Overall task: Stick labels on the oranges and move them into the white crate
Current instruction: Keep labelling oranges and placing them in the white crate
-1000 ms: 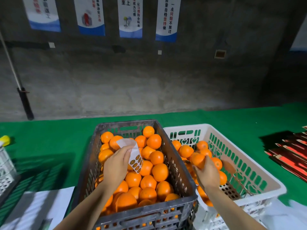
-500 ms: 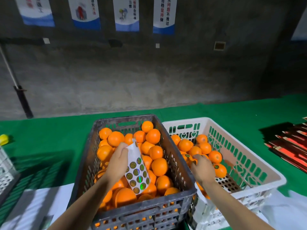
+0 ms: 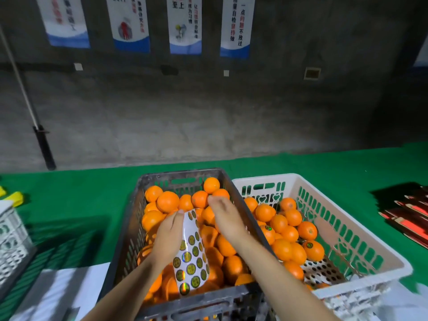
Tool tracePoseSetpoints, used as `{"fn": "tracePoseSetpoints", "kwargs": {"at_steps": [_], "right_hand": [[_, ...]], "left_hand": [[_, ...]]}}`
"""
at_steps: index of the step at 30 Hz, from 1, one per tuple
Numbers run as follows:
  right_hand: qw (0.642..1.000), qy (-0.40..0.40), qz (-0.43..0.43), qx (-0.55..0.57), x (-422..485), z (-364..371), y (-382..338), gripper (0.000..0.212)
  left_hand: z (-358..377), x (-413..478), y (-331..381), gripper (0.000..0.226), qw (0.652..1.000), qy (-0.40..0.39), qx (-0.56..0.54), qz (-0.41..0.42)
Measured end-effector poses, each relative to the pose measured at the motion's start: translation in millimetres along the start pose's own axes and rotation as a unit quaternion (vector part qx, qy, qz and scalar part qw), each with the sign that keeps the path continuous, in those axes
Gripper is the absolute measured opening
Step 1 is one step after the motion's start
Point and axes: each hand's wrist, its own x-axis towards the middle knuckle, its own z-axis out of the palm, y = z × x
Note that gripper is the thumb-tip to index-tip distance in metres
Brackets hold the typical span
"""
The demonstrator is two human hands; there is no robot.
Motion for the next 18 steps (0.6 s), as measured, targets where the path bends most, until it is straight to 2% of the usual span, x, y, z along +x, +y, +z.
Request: {"fn": "tracePoseSetpoints", "kwargs": {"at_steps": [2,4,7,11,14,16,18], "right_hand": [[0.999,-0.003,0.051,-0.003,-9,18,18,0.051],[0.999,0.005,0.04,-0.028,-10,25,28,0.061],[0.999,-0.019,0.036,-0.028,-8,20,28,0.053],[0.995,-0.077,0.052,0.038,-7,16,30,0.041],[0.99,-0.128,0.048,0.039,-14,20,35,0.055],[0.982,-0.178,0.037,0.045,-17,21,35,0.057],[0.981,-0.188,0.011,0.039,-16,20,35,0.058]], "left_hand": [[0,1,-2,0.044,1.0,0.011,0.006,0.017],[-1,2,-3,0.043,1.0,0.02,0.014,0.015],[-2,1,-4,0.04,0.998,0.017,0.048,0.037],[-2,1,-8,0.037,0.991,0.009,0.096,0.089],[-3,2,-8,0.036,0.992,-0.005,0.077,0.101],[-4,3,-6,0.037,0.998,-0.018,0.029,0.058],[-6,4,-7,0.037,0.999,-0.03,-0.012,0.001]]}}
